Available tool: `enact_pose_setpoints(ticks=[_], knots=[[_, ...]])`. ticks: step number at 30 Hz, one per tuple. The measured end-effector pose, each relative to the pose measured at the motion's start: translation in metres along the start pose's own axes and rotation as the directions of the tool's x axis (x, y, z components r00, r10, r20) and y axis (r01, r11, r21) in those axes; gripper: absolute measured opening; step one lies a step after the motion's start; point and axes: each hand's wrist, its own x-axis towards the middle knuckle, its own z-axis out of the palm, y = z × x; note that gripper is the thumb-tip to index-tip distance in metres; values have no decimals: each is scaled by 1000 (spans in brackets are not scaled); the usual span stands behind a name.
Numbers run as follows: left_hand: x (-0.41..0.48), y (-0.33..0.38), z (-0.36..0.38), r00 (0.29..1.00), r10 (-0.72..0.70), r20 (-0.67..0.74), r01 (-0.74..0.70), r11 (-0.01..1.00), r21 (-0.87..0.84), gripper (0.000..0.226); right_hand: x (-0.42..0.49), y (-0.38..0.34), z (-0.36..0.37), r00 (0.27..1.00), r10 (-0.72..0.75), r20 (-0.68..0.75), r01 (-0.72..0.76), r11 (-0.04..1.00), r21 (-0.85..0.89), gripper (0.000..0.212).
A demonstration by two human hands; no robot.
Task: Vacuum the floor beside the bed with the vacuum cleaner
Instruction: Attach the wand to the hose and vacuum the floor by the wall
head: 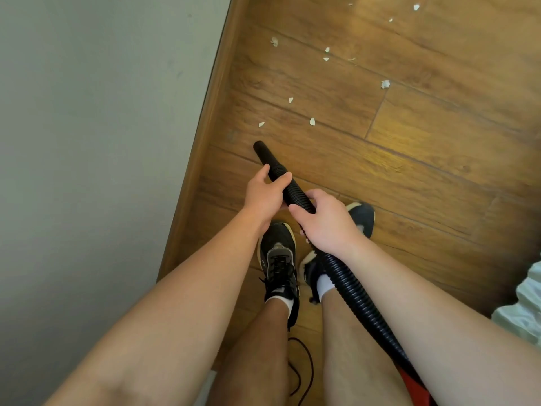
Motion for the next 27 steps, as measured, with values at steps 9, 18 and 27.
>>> enact_pose_setpoints(ticks=[9, 18, 27], knots=[[15, 19, 10, 1000, 29, -2, -29, 999, 39, 73, 17, -7, -16, 1000, -3, 6, 3, 999, 34, 29], [13, 24, 29, 1000, 27, -7, -26, 996, 88, 72, 17, -3, -31, 1000, 11, 1, -11, 999, 49, 30], [6, 28, 66, 1000, 14, 5, -15, 992, 125, 74, 12, 17, -56, 999, 43, -25, -41, 995, 90, 17]])
